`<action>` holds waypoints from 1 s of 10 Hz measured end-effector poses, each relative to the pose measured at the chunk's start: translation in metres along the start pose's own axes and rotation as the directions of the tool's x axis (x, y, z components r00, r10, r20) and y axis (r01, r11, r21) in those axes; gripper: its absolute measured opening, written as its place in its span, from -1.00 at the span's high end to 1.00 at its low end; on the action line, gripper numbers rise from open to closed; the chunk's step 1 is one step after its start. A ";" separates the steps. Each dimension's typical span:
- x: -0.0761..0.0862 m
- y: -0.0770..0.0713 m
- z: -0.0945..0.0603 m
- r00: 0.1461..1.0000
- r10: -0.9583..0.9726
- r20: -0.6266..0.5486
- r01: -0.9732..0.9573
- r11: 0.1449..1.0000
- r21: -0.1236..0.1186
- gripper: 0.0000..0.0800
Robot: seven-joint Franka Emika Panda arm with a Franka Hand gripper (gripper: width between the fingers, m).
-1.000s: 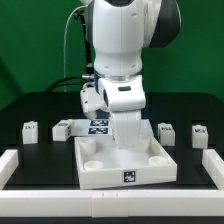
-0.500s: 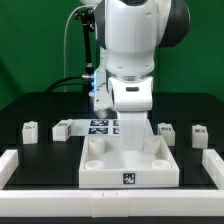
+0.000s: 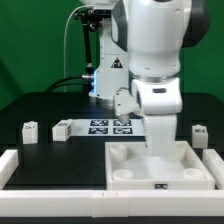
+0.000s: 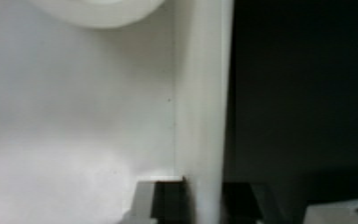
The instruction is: Assemble one leg
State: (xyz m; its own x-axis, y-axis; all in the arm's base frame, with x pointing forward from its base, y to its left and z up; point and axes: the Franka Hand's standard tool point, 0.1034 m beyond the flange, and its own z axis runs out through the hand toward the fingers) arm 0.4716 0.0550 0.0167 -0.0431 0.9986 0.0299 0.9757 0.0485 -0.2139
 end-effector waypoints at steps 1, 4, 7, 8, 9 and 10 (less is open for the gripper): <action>0.009 0.007 -0.001 1.000 0.005 -0.001 -0.005 1.000 -0.005 0.82; 0.019 0.021 -0.004 1.000 0.027 -0.001 -0.027 0.999 -0.021 0.82; 0.020 0.021 -0.004 0.996 0.086 -0.002 -0.086 0.996 -0.021 0.82; 0.021 0.021 -0.005 0.996 0.084 -0.002 -0.084 0.996 -0.021 0.82; 0.022 0.022 -0.006 0.997 0.083 -0.002 -0.083 0.996 -0.023 0.34; 0.022 0.022 -0.006 0.997 0.084 -0.002 -0.084 0.996 -0.024 0.34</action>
Offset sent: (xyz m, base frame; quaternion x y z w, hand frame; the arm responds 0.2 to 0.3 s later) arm 0.0224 0.0193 -0.0038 -0.0053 -0.0092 -0.0145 0.9998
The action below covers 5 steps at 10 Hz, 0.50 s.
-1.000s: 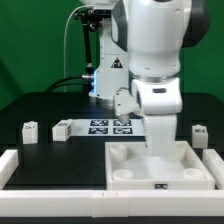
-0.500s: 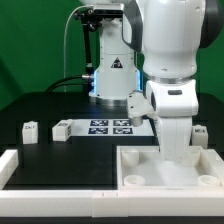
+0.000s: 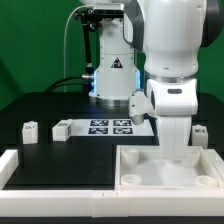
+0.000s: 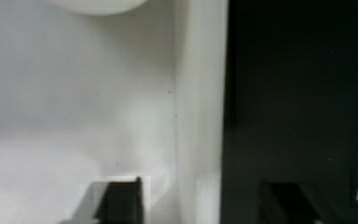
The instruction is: Assemble one leg
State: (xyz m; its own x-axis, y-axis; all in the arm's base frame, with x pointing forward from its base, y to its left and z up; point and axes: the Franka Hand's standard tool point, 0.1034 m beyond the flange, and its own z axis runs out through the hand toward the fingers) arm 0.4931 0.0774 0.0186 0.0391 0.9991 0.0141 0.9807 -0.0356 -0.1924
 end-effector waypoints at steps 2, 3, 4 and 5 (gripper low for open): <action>-0.001 0.000 0.000 1.000 0.000 0.000 0.000 1.000 0.000 -0.43; -0.001 -0.001 -0.001 1.000 0.000 0.001 0.000 1.000 -0.001 -0.43; -0.001 -0.001 -0.004 1.000 0.000 0.002 0.000 1.000 -0.004 -0.59; -0.002 -0.003 -0.004 1.000 -0.001 0.003 0.001 1.000 -0.004 -0.62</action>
Offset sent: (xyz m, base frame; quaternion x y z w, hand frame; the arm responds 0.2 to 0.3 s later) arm -0.0138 -0.0029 0.0146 0.0087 -0.0088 -0.0139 0.9998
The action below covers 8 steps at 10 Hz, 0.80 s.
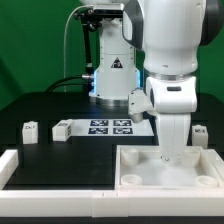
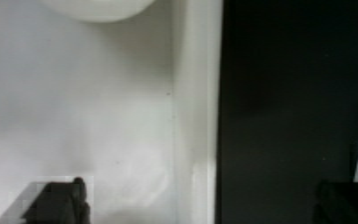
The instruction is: Assemble one leg
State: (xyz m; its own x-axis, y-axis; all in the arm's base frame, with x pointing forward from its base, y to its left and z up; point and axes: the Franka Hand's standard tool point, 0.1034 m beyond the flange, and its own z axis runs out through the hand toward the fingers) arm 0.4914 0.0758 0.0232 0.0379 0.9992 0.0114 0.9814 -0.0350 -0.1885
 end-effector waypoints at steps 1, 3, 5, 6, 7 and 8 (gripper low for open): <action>0.000 -0.001 0.001 1.000 0.000 0.000 0.000 1.000 0.002 -0.62; 0.000 -0.005 -0.004 1.000 0.004 0.004 -0.004 1.000 -0.003 -0.62; 0.006 -0.017 -0.022 1.000 0.028 0.014 -0.028 0.999 -0.022 -0.62; 0.006 -0.021 -0.027 1.000 0.023 0.018 -0.022 0.999 -0.028 -0.62; 0.005 -0.022 -0.028 0.999 0.040 0.018 -0.040 0.999 -0.029 -0.62; 0.005 -0.022 -0.026 0.998 0.067 0.017 -0.067 0.997 -0.026 -0.62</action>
Offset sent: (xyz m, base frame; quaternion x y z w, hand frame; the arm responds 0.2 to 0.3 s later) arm -0.0268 0.0083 0.0370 -0.0072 -0.0270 0.0292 0.9992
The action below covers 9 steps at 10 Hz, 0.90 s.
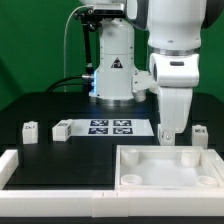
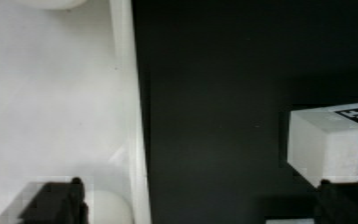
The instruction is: Assemble one leg
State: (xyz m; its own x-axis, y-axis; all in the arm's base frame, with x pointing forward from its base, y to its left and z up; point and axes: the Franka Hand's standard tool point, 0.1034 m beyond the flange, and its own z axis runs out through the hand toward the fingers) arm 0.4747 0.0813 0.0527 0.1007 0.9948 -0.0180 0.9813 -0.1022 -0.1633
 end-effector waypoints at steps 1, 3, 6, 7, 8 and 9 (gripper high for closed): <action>0.000 0.000 0.000 1.000 -0.001 0.000 0.001 1.000 0.001 -0.62; 0.000 0.000 0.001 0.990 0.140 -0.002 -0.140 0.990 0.002 -0.62; 0.000 -0.010 0.000 0.802 0.598 -0.021 -0.597 0.802 0.012 -0.62; 0.007 -0.017 0.001 0.692 0.722 -0.017 -0.722 0.692 0.013 -0.62; 0.015 -0.020 0.001 0.622 0.783 -0.015 -0.783 0.622 0.015 -0.62; 0.025 -0.025 0.003 0.491 0.871 -0.017 -0.871 0.491 0.019 -0.62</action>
Offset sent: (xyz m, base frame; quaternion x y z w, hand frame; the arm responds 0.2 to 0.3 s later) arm 0.0000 0.0000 0.0000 0.0000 0.0000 0.2667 0.9638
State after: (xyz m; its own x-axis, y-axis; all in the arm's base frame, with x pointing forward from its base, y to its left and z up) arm 0.4521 0.1084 0.0531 0.9071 0.3989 -0.1342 0.3908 -0.9167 -0.0830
